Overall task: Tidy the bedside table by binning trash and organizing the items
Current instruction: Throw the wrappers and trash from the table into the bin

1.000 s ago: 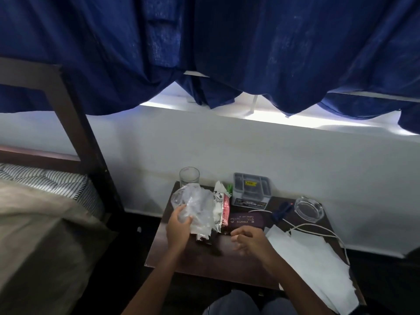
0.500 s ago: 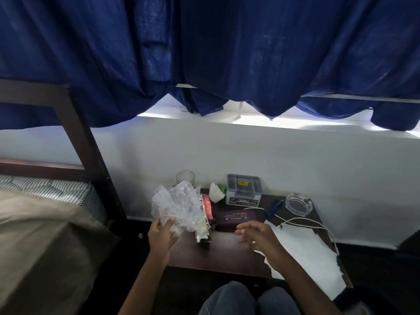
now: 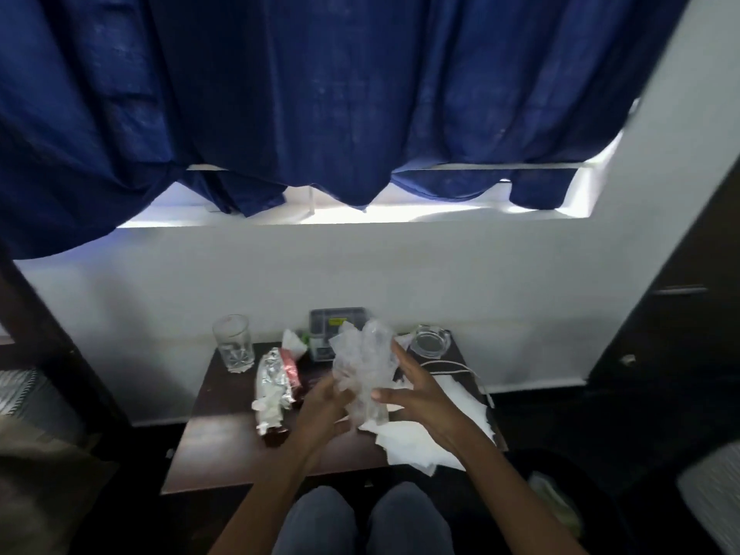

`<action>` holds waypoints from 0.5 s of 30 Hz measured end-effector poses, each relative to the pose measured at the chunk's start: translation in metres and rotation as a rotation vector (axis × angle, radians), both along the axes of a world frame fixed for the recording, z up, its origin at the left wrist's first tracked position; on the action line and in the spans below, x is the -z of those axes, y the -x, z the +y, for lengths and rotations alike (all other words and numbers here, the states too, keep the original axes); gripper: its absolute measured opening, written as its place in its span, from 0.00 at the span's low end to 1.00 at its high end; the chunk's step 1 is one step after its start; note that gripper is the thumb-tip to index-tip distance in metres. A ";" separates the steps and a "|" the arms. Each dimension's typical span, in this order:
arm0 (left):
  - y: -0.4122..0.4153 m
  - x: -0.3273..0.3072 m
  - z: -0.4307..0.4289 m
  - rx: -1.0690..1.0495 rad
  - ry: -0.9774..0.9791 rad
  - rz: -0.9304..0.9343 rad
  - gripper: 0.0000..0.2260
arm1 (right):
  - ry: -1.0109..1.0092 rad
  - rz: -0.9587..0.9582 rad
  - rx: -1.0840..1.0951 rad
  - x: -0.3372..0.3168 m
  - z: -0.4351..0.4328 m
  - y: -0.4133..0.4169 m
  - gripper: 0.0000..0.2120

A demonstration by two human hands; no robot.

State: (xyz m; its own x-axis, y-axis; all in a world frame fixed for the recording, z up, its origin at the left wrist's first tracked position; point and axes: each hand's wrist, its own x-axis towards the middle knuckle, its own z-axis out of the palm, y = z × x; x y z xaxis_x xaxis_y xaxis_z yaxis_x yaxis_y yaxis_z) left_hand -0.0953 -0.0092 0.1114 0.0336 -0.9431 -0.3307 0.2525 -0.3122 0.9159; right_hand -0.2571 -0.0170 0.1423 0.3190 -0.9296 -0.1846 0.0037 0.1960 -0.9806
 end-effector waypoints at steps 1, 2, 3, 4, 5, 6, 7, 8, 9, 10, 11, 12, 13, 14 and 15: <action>0.017 -0.002 -0.002 0.049 0.002 -0.042 0.05 | 0.001 -0.001 0.020 0.002 0.003 0.014 0.41; 0.034 -0.002 -0.004 0.091 0.003 -0.077 0.06 | 0.005 0.004 0.048 0.004 0.005 0.026 0.38; 0.051 -0.003 -0.005 0.138 0.010 -0.119 0.06 | 0.012 0.015 0.092 0.005 0.009 0.038 0.33; 0.069 -0.002 -0.005 0.191 0.023 -0.165 0.07 | 0.031 0.046 0.143 0.007 0.011 0.051 0.30; 0.085 -0.001 -0.006 0.247 0.039 -0.209 0.08 | 0.057 0.091 0.206 0.009 0.013 0.064 0.27; 0.102 0.002 -0.006 0.298 0.048 -0.235 0.10 | 0.087 0.149 0.272 0.015 0.014 0.078 0.24; 0.117 0.004 -0.005 0.347 0.047 -0.252 0.10 | 0.107 0.193 0.336 0.020 0.016 0.092 0.19; 0.130 0.007 -0.006 0.392 0.037 -0.255 0.09 | 0.105 0.219 0.391 0.028 0.017 0.107 0.15; 0.143 0.011 -0.006 0.447 0.016 -0.248 0.06 | 0.084 0.210 0.435 0.036 0.021 0.120 0.12; 0.154 0.015 -0.006 0.514 -0.014 -0.232 0.03 | 0.052 0.200 0.473 0.045 0.025 0.134 0.10; 0.164 0.018 -0.006 0.589 -0.047 -0.218 0.02 | 0.022 0.186 0.515 0.054 0.029 0.146 0.10; 0.174 0.023 -0.007 0.648 -0.089 -0.202 0.05 | 0.002 0.192 0.553 0.061 0.033 0.158 0.09; 0.183 0.027 -0.009 0.679 -0.134 -0.172 0.07 | -0.022 0.172 0.585 0.071 0.035 0.170 0.08; 0.192 0.030 -0.010 0.675 -0.170 -0.123 0.08 | -0.058 0.156 0.621 0.080 0.037 0.183 0.08; 0.200 0.032 -0.012 0.645 -0.195 -0.062 0.10 | -0.094 0.114 0.669 0.089 0.037 0.195 0.08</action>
